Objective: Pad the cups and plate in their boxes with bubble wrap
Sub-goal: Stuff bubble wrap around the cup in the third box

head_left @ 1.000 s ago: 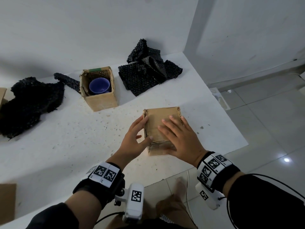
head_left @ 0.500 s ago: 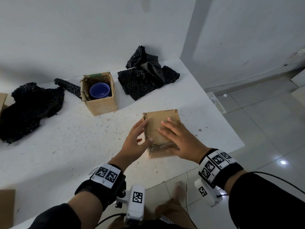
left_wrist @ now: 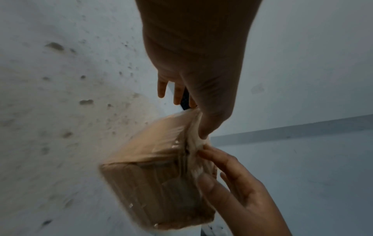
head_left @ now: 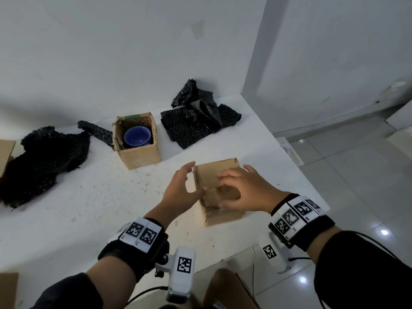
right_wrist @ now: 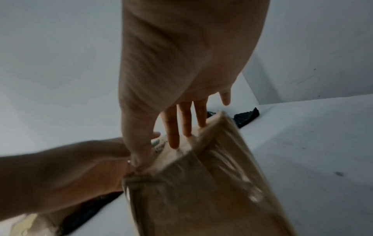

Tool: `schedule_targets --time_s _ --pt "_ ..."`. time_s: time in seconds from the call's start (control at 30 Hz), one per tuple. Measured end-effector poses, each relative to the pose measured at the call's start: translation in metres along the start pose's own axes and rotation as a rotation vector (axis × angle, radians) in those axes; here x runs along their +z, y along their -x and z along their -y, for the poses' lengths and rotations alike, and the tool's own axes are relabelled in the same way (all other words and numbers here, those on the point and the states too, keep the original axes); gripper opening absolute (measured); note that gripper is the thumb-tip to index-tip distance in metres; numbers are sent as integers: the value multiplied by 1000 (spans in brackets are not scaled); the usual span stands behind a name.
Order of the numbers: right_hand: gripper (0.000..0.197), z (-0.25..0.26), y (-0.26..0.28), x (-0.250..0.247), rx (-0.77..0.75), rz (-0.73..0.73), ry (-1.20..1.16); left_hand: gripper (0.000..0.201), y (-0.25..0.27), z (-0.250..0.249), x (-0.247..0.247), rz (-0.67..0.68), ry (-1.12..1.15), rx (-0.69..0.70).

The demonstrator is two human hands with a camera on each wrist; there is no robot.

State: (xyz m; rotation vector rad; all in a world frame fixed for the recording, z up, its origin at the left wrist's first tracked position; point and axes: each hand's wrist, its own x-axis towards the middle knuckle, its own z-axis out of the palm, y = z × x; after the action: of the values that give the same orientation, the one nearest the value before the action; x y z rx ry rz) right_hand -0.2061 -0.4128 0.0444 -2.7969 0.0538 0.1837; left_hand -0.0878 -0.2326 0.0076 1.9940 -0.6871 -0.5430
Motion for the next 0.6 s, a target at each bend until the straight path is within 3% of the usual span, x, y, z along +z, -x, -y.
schedule_targets --time_s 0.1,0.3,0.47,0.6 --pt "36 2 -18 -23 15 -25 -142 63 -21 -17 -14 -22 -70 11" --pt "16 -14 -74 -66 77 -91 -354 57 -73 -49 -34 -6 -154 38" --pt "11 -42 -134 -100 125 -93 -415 54 -128 -61 -48 33 -230 28" --pt "23 -81 -191 -114 238 -70 -391 52 -189 -66 -59 2 -345 30"
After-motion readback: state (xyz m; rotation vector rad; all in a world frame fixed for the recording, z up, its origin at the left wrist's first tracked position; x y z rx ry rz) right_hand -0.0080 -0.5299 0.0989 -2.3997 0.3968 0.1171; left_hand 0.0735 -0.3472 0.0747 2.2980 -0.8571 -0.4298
